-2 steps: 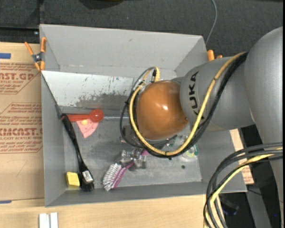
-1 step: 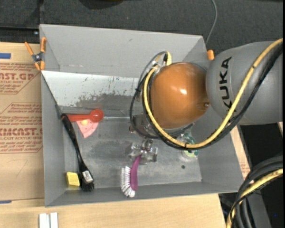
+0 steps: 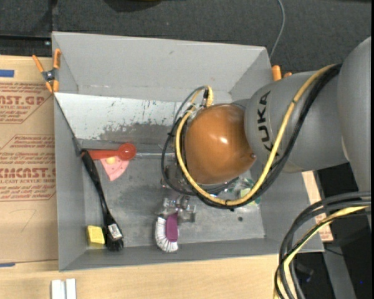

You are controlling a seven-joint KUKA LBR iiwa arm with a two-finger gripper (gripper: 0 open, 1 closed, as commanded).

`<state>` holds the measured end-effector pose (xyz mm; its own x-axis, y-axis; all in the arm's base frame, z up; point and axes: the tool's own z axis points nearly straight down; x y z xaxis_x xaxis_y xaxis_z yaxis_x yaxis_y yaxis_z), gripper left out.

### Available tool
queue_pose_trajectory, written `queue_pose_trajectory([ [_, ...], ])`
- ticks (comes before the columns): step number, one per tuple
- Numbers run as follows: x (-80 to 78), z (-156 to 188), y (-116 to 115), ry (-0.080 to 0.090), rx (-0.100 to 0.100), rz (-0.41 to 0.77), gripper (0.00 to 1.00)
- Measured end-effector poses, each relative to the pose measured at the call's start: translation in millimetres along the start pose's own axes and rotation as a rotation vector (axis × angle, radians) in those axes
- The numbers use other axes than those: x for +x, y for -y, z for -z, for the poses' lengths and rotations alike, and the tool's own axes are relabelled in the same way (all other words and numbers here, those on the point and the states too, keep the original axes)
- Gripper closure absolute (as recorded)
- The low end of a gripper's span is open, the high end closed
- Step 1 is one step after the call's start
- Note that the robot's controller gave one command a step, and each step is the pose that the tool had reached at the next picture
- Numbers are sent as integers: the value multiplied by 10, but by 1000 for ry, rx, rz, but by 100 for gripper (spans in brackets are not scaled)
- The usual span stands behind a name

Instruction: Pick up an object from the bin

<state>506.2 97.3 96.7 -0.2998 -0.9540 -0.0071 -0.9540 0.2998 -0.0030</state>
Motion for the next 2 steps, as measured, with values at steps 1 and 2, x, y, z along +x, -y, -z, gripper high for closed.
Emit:
queue_pose_trajectory([
  [1, -29, 677, -39, -2, -5, 8, 100],
  [2, -27, 1091, -10, 0, -8, -7, 100],
])
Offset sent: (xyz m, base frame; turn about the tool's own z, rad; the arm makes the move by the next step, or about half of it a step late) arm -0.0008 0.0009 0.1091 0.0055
